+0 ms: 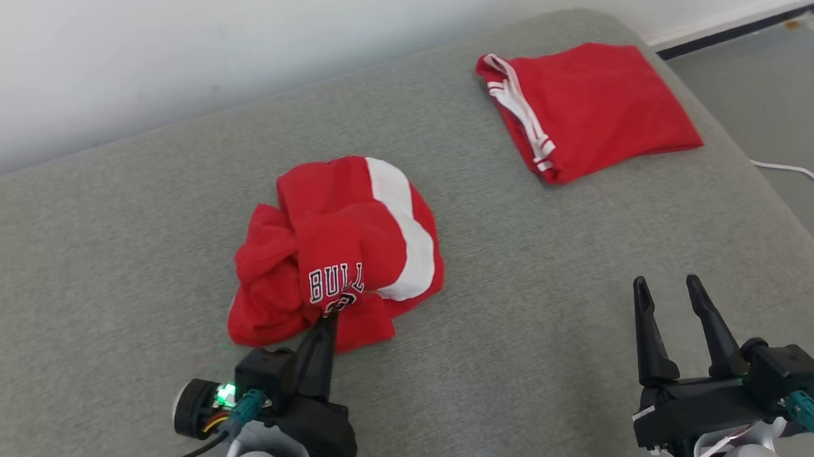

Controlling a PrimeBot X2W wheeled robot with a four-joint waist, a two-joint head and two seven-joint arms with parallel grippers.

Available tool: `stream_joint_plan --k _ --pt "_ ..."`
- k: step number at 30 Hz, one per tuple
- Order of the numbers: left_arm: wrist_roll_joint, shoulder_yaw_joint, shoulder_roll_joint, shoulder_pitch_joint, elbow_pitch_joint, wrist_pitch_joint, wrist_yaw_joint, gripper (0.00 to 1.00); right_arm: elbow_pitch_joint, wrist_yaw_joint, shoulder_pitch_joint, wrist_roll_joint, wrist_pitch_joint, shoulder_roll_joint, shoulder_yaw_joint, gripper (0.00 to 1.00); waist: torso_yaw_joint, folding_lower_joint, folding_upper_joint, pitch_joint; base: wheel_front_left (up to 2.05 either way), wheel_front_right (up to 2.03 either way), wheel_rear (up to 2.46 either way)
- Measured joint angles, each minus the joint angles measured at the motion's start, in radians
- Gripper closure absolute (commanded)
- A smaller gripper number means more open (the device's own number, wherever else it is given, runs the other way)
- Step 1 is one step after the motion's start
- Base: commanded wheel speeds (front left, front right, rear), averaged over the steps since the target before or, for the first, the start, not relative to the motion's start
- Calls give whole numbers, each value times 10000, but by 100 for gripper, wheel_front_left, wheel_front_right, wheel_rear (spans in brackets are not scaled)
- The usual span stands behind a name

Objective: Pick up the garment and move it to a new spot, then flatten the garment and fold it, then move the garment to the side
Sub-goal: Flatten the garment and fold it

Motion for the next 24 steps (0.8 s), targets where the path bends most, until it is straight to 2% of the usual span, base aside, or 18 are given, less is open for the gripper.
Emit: stream_joint_plan --k 3,7,13,19,24 --pt "-4 130 203 30 -182 -42 19 100 69 2 -43 82 -2 10 40 0 211 1 1 -4 0 0 0" --pt "-52 420 577 207 -838 -50 284 100 167 0 -83 132 -19 4 -42 0 539 1 1 -33 0 0 0" --pt "-150 1011 1739 1104 -2798 765 913 100 230 2 -27 132 -75 4 -130 0 1219 0 0 -140 0 0 0" --pt "-447 2113 3043 2395 -4385 1482 1732 100 268 2 -29 148 -81 8 -27 0 1710 0 0 -178 0 0 0" --pt "-719 2794 3517 3004 -4903 1697 2090 100 366 2 -53 182 -90 6 54 0 1768 2 0 -113 0 0 0"
